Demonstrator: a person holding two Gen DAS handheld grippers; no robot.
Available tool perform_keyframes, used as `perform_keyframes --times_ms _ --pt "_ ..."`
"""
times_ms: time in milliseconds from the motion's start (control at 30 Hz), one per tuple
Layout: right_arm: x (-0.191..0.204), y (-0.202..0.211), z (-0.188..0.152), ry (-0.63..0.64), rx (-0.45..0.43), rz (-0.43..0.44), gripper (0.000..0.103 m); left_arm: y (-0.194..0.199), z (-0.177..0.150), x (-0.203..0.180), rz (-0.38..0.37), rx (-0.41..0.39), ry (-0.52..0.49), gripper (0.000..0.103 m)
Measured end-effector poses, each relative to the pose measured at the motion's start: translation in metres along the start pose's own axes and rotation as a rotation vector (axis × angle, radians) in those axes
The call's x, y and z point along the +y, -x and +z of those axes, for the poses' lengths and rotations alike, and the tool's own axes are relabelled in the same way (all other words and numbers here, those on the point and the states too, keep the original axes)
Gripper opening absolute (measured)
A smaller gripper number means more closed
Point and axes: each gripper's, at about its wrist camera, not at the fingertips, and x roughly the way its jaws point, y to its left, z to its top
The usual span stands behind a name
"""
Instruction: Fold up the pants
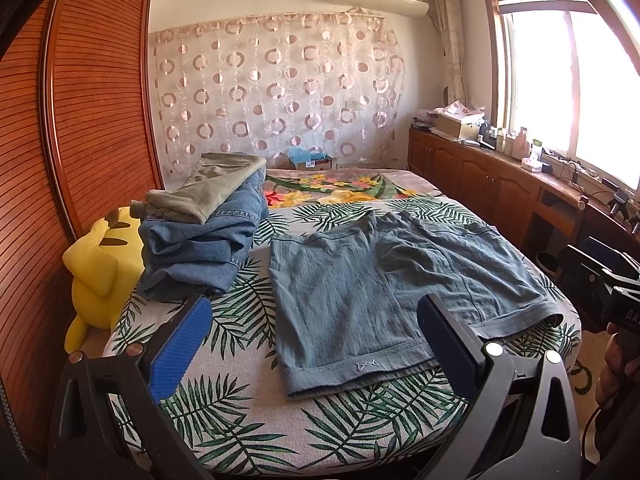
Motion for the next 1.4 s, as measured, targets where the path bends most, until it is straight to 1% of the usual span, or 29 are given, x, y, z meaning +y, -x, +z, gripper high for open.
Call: perform_keyframes --times_ms 367,533,633,767,967,1067,1167,1267,1333,1400 --pt "-0.008 -0.003 0.001 0.002 0.004 -0.015 0.103 -0.019 -0.004 -0.008 -0.005 0.015 -0.046 0.102" --pt "-0.015 -0.005 0.002 0.002 0.011 -0.027 0.103 -0.036 -0.006 -0.009 -0.029 0.06 -0.054 0.102" --pt "-0.019 -0.01 0.002 -0.001 0.018 -0.035 0.103 -0.045 -0.008 -0.011 -0.055 0.083 -0.066 0.102" --pt "-0.022 -0.018 0.002 0.012 0.032 -0.049 0.103 -0.055 -0.009 -0.011 -0.083 0.101 -0.081 0.102" --pt "-0.031 -0.03 0.005 0.037 0.062 -0.068 0.102 -0.074 -0.005 -0.01 -0.099 0.123 -0.103 0.102" --pt "-0.037 -0.034 0.009 0.042 0.072 -0.074 0.1 -0.081 -0.002 -0.008 -0.12 0.129 -0.107 0.102" --pt "-0.046 -0.038 0.013 0.036 0.081 -0.083 0.097 -0.087 0.004 -0.008 -0.107 0.125 -0.119 0.102" --pt "-0.052 -0.047 0.018 0.03 0.096 -0.08 0.093 -0.095 0.011 -0.007 -0.13 0.121 -0.116 0.102" --pt "-0.059 -0.056 0.021 0.01 0.113 -0.063 0.089 -0.098 0.015 -0.007 -0.135 0.119 -0.116 0.102" --pt "-0.066 -0.065 0.025 -0.007 0.136 -0.043 0.08 -0.101 0.019 -0.008 -0.133 0.119 -0.122 0.102"
